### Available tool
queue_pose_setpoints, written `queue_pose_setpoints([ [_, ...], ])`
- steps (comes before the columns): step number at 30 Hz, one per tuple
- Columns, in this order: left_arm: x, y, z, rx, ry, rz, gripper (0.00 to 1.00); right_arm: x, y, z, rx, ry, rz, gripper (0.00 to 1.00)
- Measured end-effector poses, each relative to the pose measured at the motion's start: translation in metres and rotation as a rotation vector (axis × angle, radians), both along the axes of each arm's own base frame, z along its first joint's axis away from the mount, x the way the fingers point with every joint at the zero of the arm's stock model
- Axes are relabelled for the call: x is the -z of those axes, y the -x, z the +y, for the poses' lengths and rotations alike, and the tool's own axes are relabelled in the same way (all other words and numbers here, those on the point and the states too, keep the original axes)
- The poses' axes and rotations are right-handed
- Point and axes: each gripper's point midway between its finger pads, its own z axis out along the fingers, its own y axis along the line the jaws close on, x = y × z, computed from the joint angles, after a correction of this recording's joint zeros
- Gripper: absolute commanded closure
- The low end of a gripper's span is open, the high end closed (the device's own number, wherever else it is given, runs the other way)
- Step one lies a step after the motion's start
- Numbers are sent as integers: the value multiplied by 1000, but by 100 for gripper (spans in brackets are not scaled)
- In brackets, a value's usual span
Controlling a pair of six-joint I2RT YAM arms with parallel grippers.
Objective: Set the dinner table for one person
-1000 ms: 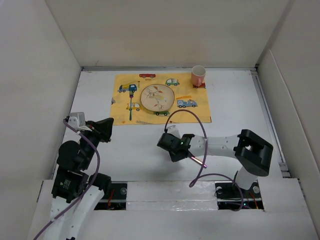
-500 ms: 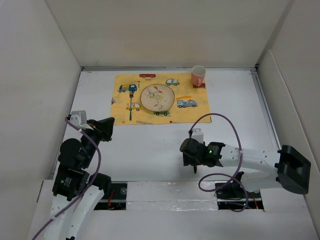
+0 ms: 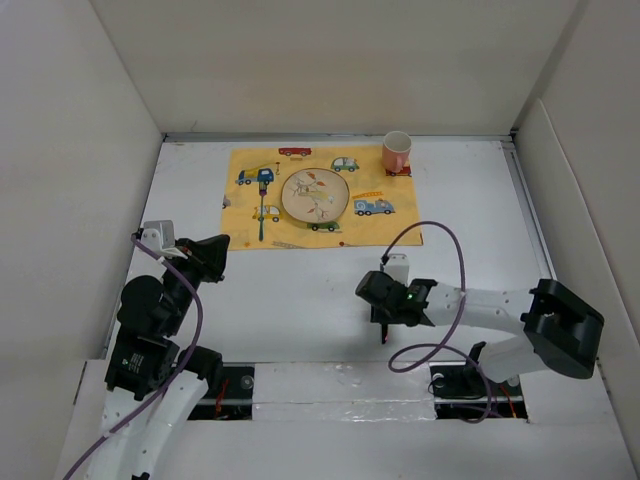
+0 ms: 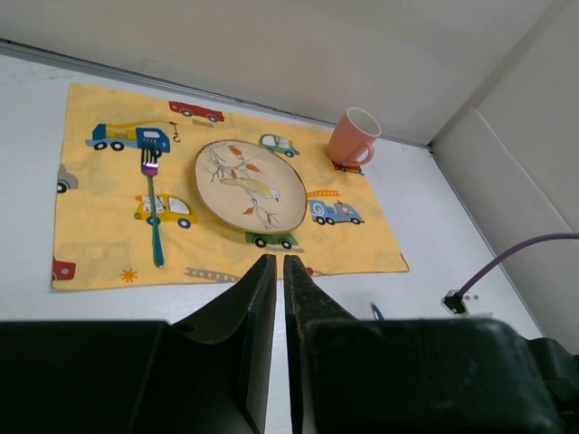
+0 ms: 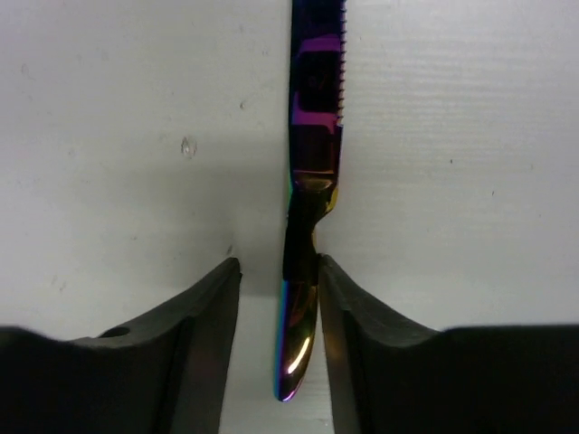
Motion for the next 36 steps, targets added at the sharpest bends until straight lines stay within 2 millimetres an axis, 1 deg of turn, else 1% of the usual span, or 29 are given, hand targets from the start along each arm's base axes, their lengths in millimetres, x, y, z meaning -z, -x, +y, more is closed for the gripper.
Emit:
queue_pose_setpoints([
  [2, 0, 0, 0, 0, 0, 0, 94, 1, -5, 3, 6, 2, -9, 65],
  [3, 0, 0, 0, 0, 0, 0, 94, 1, -7, 5, 8, 5, -15, 67],
  [4, 0, 0, 0, 0, 0, 0, 94, 1, -10, 7, 10, 4, -21, 71],
  [5, 0, 0, 0, 0, 0, 0, 94, 1, -12, 10, 12, 3, -27, 79],
  [6, 0, 0, 0, 0, 0, 0, 94, 1, -14, 11, 13, 4, -31, 79],
  [8, 0, 0, 0, 0, 0, 1, 94, 1, -18, 16, 17, 0, -41, 76],
  [9, 1, -1, 0, 0, -1, 3, 94, 1, -19, 17, 18, 2, -45, 72],
  [10, 1, -1, 0, 1, -2, 5, 94, 1, -21, 19, 22, 3, -50, 61],
  [11, 1, -1, -1, 1, -2, 6, 94, 1, -23, 20, 27, 4, -55, 57],
  [13, 2, -2, -1, 2, -3, 10, 94, -1, -26, 23, 32, 7, -66, 53],
  [16, 3, -2, -1, 3, -4, 13, 94, -1, -29, 24, 36, 22, -81, 53],
  [24, 3, -2, -1, 3, -5, 13, 94, 1, -37, 24, 52, 60, -110, 57],
  [27, 3, -2, -1, 3, -5, 13, 94, 1, -40, 25, 61, 63, -120, 61],
  [28, 3, -2, -1, 3, -5, 13, 94, 2, -41, 26, 62, 63, -122, 66],
  [31, 3, -2, -1, 3, -5, 13, 94, 2, -44, 28, 71, 56, -131, 76],
  [32, 3, -2, -1, 3, -5, 13, 94, 1, -44, 29, 73, 51, -133, 81],
  [33, 3, -2, -1, 3, -5, 13, 94, 1, -44, 29, 75, 50, -133, 81],
  [34, 3, -2, -1, 3, -5, 13, 94, 2, -44, 30, 78, 45, -135, 85],
  [36, 3, -2, -1, 2, -5, 13, 94, 1, -44, 30, 82, 39, -136, 88],
])
